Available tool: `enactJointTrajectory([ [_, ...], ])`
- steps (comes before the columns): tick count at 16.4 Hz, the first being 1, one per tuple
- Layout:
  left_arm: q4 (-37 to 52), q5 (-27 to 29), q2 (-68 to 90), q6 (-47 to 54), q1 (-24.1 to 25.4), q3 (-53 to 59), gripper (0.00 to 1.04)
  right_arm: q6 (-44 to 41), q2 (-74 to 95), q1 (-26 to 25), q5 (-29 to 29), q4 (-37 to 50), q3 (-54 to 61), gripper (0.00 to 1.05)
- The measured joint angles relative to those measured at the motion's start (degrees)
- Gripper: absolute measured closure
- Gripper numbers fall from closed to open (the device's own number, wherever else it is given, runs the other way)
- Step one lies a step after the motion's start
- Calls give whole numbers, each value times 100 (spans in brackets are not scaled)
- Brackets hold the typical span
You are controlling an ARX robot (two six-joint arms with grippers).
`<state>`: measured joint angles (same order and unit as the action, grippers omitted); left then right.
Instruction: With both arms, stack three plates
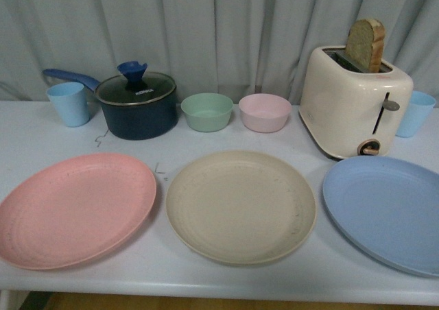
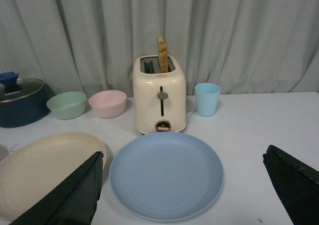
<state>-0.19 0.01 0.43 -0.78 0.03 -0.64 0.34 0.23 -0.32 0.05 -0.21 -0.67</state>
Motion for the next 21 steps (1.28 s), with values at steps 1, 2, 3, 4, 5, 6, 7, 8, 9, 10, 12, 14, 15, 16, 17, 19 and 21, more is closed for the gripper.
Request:
enactJointTrajectory([
  [1,0,0,0,0,0,0,7,0,0,0,0,0,0,6],
  [2,0,0,0,0,0,0,7,0,0,0,0,0,0,6],
  [3,0,0,0,0,0,0,7,0,0,0,0,0,0,6],
  [4,0,0,0,0,0,0,7,0,0,0,0,0,0,6],
  [5,0,0,0,0,0,0,7,0,0,0,2,0,0,6],
  [6,0,0,0,0,0,0,7,0,0,0,0,0,0,6],
  [7,0,0,0,0,0,0,7,0,0,0,0,0,0,6],
  [8,0,0,0,0,0,0,7,0,0,0,0,0,0,6],
  [9,0,0,0,0,0,0,7,0,0,0,0,0,0,6],
  [10,-9,2,2,-2,0,0,7,0,0,0,0,0,0,6],
  [12,-1388,111,1827,-732,219,-994,7,-4,0,0,-9,7,0,6],
  [14,-741,-540,3451,-739,647,-1891,7,-4,0,0,-7,-2,0,6],
  [15,-610,-723,4236,-518,723,-2350,7,-4,0,0,-7,0,0,6],
  [16,-616,-879,5029,-201,791,-2708,7,-4,0,0,-7,0,0,6],
  [17,-892,-857,5766,24,835,-3075,7,-4,0,0,-7,0,0,6],
  [19,-1176,-931,7101,457,933,-3976,7,-4,0,0,-7,0,0,6],
  [21,-1266,-942,8041,691,994,-4787,7,-4,0,0,-7,0,0,6],
])
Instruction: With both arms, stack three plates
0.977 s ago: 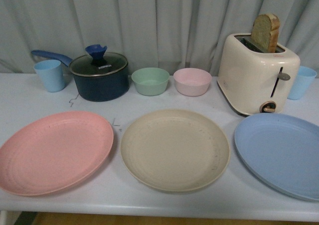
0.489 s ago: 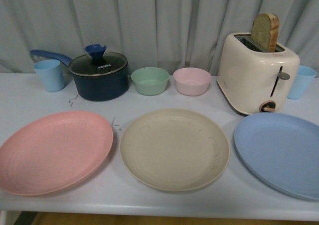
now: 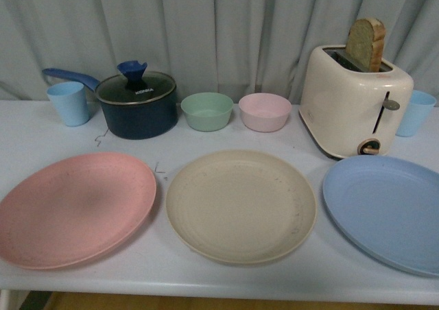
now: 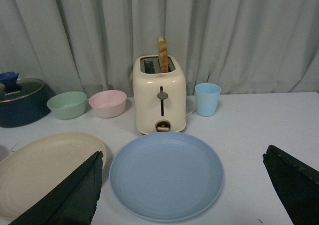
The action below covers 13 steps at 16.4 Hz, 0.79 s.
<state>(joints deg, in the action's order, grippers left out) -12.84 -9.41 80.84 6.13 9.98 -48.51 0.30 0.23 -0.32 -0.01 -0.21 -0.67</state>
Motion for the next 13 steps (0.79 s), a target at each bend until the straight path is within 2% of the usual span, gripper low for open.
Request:
enactJointTrajectory([
  [8,59,0,2911,459,271,-1731,7,0,0,0,2,0,0,6],
  [13,127,24,3676,470,577,-2002,7,0,0,0,0,0,0,6],
])
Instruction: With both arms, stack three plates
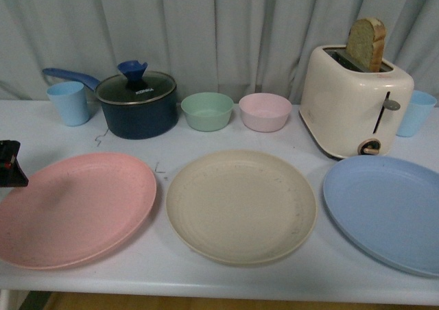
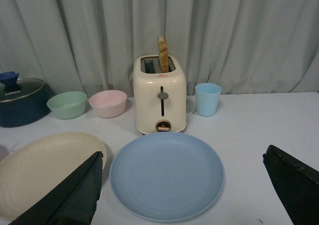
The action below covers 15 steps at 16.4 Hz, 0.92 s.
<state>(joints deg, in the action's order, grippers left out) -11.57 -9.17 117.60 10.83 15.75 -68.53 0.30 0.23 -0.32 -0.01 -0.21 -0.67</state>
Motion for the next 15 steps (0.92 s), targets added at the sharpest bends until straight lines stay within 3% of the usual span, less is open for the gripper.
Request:
enactJointTrajectory([
  [3,20,20,330,-26,52,-118,10,0,0,0,0,2,0,6],
  [4,39,17,428,-50,66,-144,24,0,0,0,0,0,0,6],
  [9,-20,35,586,-295,120,-201,74,0,0,0,0,0,0,6],
  [10,-24,20,586,-321,122,-205,78,0,0,0,0,0,0,6],
  [12,-35,-170,573,-459,111,-205,98,0,0,0,0,0,0,6],
  [15,-48,-334,354,-605,94,-96,103,0,0,0,0,0,0,6],
])
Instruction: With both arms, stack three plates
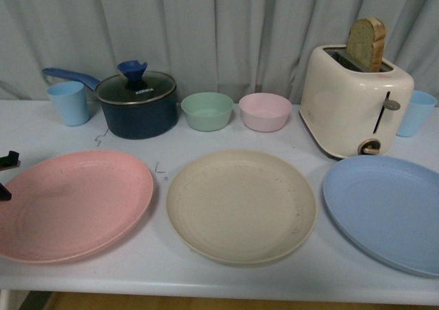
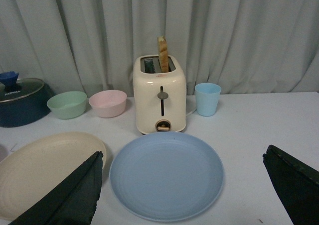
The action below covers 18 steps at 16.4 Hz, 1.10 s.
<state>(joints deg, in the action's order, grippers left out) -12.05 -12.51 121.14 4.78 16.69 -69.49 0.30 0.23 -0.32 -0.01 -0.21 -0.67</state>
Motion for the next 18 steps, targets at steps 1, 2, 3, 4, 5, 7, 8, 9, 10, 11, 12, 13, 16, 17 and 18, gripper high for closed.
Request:
enactJointTrajectory([
  [1,-39,-2,-120,-50,-11,63,103,0,0,0,0,0,0,6],
  [2,-83,-33,-313,-122,-39,127,103,0,0,0,0,0,0,6],
  [3,-125,-20,-529,-146,-83,153,103,0,0,0,0,0,0,6],
  [4,-177,-44,-769,-201,-127,162,103,0,0,0,0,0,0,6],
  [5,-225,-70,-1071,-345,-221,164,103,0,0,0,0,0,0,6],
  [7,-273,-127,-1541,-669,-516,173,103,0,0,0,0,0,0,6],
  [8,-271,-90,-1663,-857,-737,170,103,0,0,0,0,2,0,6],
  [9,-271,-31,-1692,-1102,-1064,170,103,0,0,0,0,0,0,6],
  [10,-291,48,-1690,-1329,-1373,170,103,0,0,0,0,0,0,6],
  [11,-280,90,-1683,-1532,-1685,157,103,0,0,0,0,0,0,6],
  [12,-297,133,-1672,-1718,-1987,83,103,0,0,0,0,0,0,6],
  [13,-280,197,-1644,-1873,-2315,-63,103,0,0,0,0,0,0,6],
  [16,-203,293,-1276,-2140,-2865,-400,103,0,0,0,0,0,0,6],
  [17,-166,358,-1123,-2201,-2907,-411,103,0,0,0,0,0,0,6],
  [18,-166,400,-975,-2267,-2933,-411,103,0,0,0,0,0,0,6],
])
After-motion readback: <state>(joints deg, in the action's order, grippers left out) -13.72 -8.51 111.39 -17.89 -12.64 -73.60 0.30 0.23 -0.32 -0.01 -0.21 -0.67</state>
